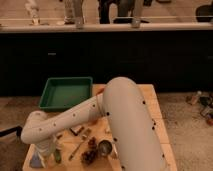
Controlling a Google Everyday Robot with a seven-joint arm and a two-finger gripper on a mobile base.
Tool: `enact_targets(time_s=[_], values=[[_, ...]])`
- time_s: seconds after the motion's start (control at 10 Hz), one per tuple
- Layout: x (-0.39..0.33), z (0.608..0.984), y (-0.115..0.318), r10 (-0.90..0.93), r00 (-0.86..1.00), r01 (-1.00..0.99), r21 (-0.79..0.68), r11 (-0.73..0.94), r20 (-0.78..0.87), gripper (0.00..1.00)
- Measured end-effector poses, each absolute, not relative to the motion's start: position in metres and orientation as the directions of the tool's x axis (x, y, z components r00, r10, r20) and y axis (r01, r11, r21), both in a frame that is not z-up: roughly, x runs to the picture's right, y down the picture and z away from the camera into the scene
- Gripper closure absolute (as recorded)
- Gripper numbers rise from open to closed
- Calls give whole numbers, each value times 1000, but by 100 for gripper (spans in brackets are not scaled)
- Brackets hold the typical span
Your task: Place pepper in red bowl
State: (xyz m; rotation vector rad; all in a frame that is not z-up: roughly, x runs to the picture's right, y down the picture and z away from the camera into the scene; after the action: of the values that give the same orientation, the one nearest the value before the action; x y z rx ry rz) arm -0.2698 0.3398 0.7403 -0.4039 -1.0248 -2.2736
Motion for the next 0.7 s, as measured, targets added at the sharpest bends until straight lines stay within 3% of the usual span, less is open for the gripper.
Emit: enact_targets(time_s=[0.6,0.7], values=[[-269,737,334,-446,-771,635,608,-477,455,97],[-269,737,334,-448,-771,635,610,-474,453,100]])
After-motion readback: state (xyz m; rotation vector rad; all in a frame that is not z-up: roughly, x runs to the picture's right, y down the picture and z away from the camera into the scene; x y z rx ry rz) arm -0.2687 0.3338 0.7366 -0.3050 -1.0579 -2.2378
